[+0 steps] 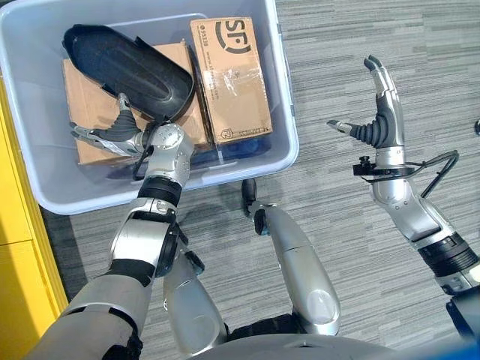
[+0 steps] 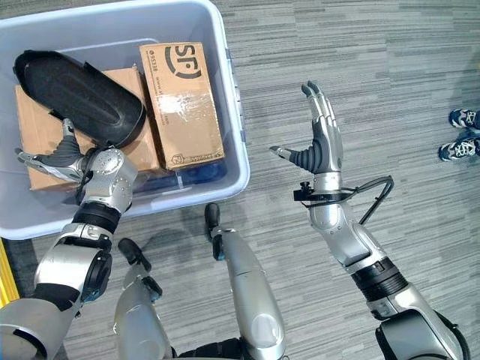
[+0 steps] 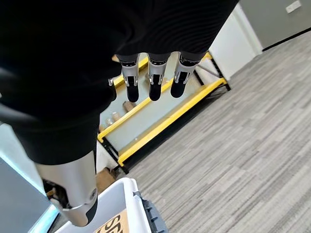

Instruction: Move parts from the plastic box to the shelf.

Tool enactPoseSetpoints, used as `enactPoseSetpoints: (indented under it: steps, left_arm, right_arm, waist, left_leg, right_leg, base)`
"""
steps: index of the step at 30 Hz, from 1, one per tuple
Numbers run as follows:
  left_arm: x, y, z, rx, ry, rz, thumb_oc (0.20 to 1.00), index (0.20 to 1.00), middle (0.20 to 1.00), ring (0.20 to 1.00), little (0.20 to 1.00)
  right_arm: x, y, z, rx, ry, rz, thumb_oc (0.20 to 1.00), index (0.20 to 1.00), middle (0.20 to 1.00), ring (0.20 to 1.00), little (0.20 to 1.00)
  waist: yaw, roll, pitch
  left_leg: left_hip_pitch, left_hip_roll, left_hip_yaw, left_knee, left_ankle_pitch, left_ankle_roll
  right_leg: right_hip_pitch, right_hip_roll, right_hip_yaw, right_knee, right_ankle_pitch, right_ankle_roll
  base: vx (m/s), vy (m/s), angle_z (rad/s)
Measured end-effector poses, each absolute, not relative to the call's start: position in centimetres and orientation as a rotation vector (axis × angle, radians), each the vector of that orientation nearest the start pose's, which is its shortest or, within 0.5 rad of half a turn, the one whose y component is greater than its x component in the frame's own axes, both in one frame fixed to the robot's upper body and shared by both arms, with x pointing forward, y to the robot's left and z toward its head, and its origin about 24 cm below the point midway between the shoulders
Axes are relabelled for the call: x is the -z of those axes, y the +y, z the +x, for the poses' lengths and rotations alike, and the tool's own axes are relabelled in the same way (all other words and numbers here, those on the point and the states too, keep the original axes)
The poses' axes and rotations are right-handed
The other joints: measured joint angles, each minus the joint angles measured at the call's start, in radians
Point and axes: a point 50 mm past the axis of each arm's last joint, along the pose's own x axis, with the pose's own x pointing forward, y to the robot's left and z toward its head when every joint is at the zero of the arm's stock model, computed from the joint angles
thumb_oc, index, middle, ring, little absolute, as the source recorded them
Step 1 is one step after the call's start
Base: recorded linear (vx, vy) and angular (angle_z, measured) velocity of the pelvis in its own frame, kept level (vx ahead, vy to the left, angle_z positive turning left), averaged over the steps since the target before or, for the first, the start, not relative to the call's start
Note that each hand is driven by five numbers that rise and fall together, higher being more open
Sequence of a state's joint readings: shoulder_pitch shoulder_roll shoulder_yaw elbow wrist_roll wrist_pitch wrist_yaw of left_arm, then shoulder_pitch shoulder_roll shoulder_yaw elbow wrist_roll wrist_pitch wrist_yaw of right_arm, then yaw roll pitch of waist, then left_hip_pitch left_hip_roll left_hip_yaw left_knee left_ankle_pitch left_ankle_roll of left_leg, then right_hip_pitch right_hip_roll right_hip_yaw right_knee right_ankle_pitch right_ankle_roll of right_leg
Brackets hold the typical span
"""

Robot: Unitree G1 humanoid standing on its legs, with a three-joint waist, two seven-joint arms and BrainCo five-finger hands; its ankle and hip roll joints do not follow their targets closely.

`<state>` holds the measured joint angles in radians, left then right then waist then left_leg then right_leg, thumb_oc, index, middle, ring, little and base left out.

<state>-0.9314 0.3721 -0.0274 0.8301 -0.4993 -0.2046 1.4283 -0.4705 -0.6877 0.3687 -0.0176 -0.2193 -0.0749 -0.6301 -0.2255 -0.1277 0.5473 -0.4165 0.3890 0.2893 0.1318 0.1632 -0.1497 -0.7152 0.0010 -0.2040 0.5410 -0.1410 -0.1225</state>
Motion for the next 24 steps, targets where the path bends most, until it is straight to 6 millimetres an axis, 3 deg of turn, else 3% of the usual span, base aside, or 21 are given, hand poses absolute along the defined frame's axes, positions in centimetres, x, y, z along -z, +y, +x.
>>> enactPoseSetpoints:
  steps: [4, 13, 20, 24]
  left_arm:
    - [-17.5, 25.5, 36.4, -1.368, -0.148, -0.274, 1.0, 1.0, 1.0, 1.0, 1.0]
    - [-22.4, 25.5, 37.9, -1.241, -0.263, -0.063, 1.0, 1.0, 1.0, 1.0, 1.0]
    - [-22.5, 25.9, 38.0, -1.25, -0.25, -0.044, 1.0, 1.0, 1.0, 1.0, 1.0]
    - [-21.7, 24.8, 38.5, -1.209, -0.201, -0.09, 1.0, 1.0, 1.0, 1.0, 1.0]
  right_arm:
    - [-18.4, -17.1, 30.2, 0.219, -0.745, -0.771, 1.0, 1.0, 1.0, 1.0, 1.0]
    - [-19.4, -18.4, 30.4, 0.244, -0.756, -0.843, 1.0, 1.0, 1.0, 1.0, 1.0]
    - [-19.1, -18.5, 30.4, 0.245, -0.745, -0.839, 1.0, 1.0, 1.0, 1.0, 1.0]
    - [-19.2, -18.5, 30.5, 0.257, -0.75, -0.837, 1.0, 1.0, 1.0, 1.0, 1.0]
  waist:
    - [0.0, -0.001, 0.0]
    - [-0.01, -0.005, -0.003]
    - [-0.042, -0.006, -0.003]
    - [-0.044, -0.006, -0.004]
  left_leg:
    - [-0.034, -0.004, -0.002, 0.017, 0.0, 0.0]
    - [-0.133, -0.008, -0.029, 0.086, -0.021, 0.009]
    - [-0.161, -0.008, -0.031, 0.125, -0.031, 0.013]
    - [-0.162, -0.009, -0.031, 0.138, -0.033, 0.011]
  right_leg:
    - [-0.022, -0.009, -0.002, 0.008, -0.002, 0.0]
    - [-0.096, -0.023, 0.001, 0.038, -0.009, 0.002]
    - [-0.117, -0.027, 0.01, 0.052, -0.004, -0.007]
    - [-0.117, -0.029, 0.02, 0.052, -0.003, -0.007]
  base:
    - [0.04, 0.042, 0.08]
    - [0.02, 0.027, 0.04]
    - [0.01, 0.006, -0.04]
    - [0.0, -0.001, -0.03]
